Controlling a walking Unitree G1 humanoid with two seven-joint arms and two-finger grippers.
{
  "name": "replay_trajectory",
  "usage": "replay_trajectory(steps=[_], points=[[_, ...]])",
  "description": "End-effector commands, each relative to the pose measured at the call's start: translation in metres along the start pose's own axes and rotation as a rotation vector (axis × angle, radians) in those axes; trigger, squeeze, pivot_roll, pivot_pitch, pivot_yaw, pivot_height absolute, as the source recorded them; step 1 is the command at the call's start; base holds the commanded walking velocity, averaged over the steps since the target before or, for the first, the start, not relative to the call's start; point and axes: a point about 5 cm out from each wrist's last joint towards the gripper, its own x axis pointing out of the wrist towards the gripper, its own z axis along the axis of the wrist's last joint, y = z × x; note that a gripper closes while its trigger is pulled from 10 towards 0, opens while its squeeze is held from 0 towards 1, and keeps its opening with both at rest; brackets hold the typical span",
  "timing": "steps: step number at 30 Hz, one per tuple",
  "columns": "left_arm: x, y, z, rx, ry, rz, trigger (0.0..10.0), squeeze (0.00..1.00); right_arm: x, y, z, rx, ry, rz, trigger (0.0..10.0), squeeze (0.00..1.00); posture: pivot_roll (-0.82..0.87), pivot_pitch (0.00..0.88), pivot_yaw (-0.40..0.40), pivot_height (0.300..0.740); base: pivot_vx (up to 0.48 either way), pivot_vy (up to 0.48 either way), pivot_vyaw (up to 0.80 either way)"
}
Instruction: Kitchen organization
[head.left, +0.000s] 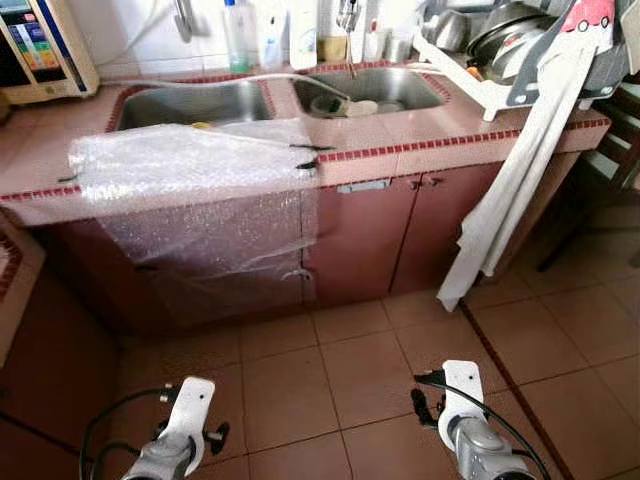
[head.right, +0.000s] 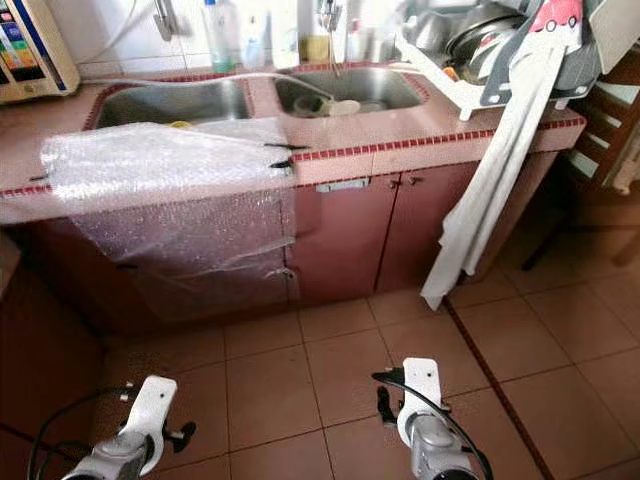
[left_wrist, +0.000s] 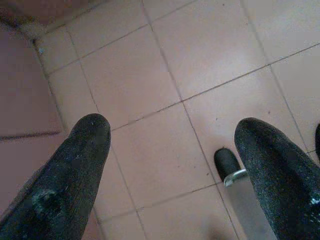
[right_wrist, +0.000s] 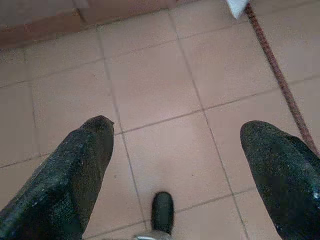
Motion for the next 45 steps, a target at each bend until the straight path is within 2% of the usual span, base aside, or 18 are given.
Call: replay_trajectory(steps=[1,14,30,37,45], points=[[0.0001,0.0009,0.0026,0.008,-0.008,-0.004,10.0,0.0,-0.0009,-0.0025,-0.0037,-0.01,0.013,-0.003,10.0,0.0,-0.03,0.0,0.051,0.74,0.0,0.0,-0.8],[-0.0001,0.0034,0.0027,0.025,-0.011,0.006,10.0,0.0,-0.0009,-0.0016,-0.0036,-0.002,0.009,-0.006,10.0,0.0,-0.03,0.0,0.06,0.74,0.0,0.0,-0.77],[-0.0001,0.0047,0.0049,0.038,-0.02,0.015,10.0,0.0,-0.0003,0.0003,-0.0018,-0.009,0.005,0.003,10.0,0.0,-0.03,0.0,0.063,0.74,0.0,0.0,-0.17],[0.0,0.0051,0.0061,0.043,-0.023,0.019,10.0,0.0,-0.0003,-0.0002,-0.002,0.003,0.006,-0.004,10.0,0.0,-0.03,0.0,0.064,0.74,0.0,0.0,-0.69],[0.0,0.0055,0.0071,0.053,-0.03,0.023,10.0,0.0,-0.0002,0.0002,-0.0011,-0.001,0.001,-0.002,10.0,0.0,-0.03,0.0,0.063,0.74,0.0,0.0,0.0]])
